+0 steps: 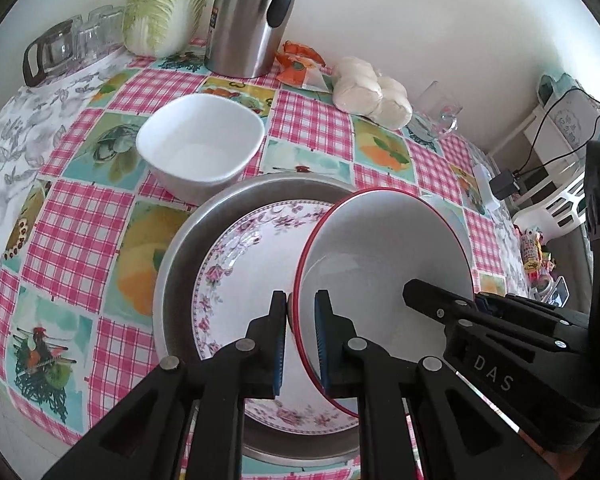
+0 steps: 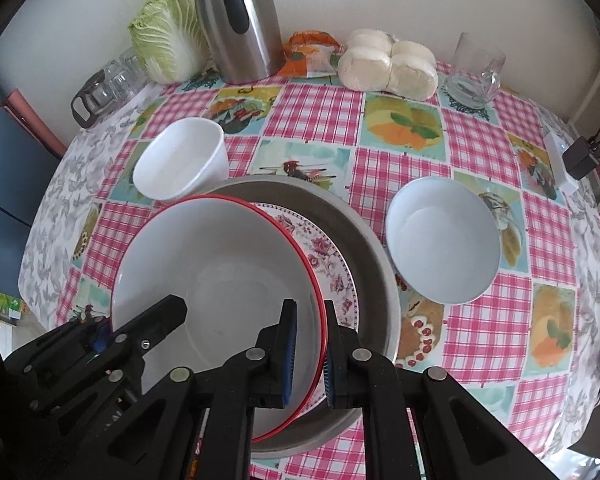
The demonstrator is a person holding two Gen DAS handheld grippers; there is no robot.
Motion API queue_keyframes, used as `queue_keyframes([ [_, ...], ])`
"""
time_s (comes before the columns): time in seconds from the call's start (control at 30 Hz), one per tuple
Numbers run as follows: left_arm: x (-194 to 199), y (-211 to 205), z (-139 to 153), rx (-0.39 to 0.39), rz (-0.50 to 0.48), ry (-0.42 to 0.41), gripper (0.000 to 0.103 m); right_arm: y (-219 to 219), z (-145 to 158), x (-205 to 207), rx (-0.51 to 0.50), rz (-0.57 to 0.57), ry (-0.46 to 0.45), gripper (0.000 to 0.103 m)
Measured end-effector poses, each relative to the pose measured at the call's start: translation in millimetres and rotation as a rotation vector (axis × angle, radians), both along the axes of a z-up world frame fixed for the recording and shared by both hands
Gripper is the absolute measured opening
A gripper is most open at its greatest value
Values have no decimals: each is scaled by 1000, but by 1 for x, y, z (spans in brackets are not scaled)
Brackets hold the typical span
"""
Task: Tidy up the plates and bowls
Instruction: 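Carry the red-rimmed bowl with both grippers and lower it onto the floral plate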
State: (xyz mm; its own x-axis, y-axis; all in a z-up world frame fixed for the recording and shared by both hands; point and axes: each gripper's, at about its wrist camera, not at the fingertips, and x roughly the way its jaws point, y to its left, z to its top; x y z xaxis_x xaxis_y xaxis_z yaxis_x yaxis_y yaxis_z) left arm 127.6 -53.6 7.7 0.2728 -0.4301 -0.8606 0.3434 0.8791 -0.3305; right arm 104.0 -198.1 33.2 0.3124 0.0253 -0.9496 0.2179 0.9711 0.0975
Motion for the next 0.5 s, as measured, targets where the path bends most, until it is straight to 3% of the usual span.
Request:
queue_keyframes([
  [0.5,18,17,-30,-45,30,87,13,21,-27,21,-50,10,74,13],
])
